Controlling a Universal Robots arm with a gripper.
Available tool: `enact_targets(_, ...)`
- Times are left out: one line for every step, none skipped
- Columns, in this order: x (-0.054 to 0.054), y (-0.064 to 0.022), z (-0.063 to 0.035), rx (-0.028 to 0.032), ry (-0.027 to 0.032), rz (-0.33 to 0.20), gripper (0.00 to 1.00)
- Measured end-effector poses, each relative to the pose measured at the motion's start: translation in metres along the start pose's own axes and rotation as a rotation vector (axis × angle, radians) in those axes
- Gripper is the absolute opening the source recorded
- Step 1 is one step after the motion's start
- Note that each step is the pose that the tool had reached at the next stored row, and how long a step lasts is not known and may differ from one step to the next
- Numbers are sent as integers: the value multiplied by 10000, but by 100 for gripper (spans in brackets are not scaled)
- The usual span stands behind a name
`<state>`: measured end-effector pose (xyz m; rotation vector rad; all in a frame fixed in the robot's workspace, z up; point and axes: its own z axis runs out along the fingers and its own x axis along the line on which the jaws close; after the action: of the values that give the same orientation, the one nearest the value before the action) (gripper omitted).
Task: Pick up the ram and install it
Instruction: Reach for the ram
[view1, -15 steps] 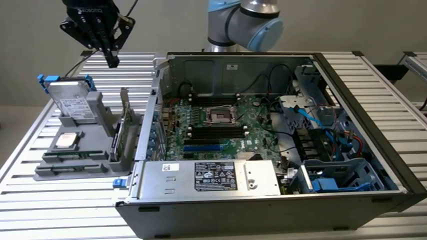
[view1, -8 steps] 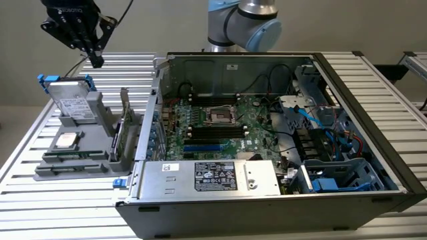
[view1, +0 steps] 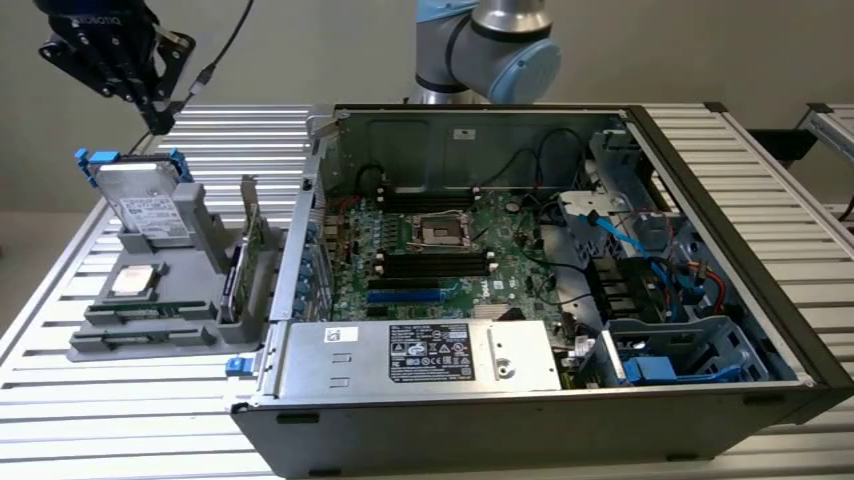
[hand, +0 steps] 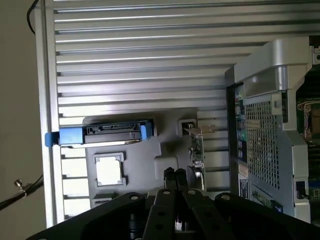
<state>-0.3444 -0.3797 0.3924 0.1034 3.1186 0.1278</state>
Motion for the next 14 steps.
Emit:
enact_targets(32,-4,-1,-72,15,-10,10)
enact_targets(62,-7,-2,-142,35,-21,10)
enact_targets(88,-10,-3,-205,64,-32,10)
enact_targets(112,-12,-3,-263,99,-44,10)
enact_targets(134,-14,-3,-309,139,-56,10)
enact_targets(154,-15,-4,-344,184,-68,10)
enact_targets(175,-16,-4,-373,244,-76,10)
enact_targets(194,-18,-5,-389,323,-79,10)
enact_targets(203,-19,-4,-391,429,-82,10)
enact_targets(207,-19,-6,-381,575,-78,10)
enact_targets(209,-18,-5,-372,739,-69,10)
enact_targets(209,-16,-5,-361,902,-58,10)
enact_targets(210,-9,-4,-353,1011,-50,10)
enact_targets(210,5,-4,-335,1064,-46,10)
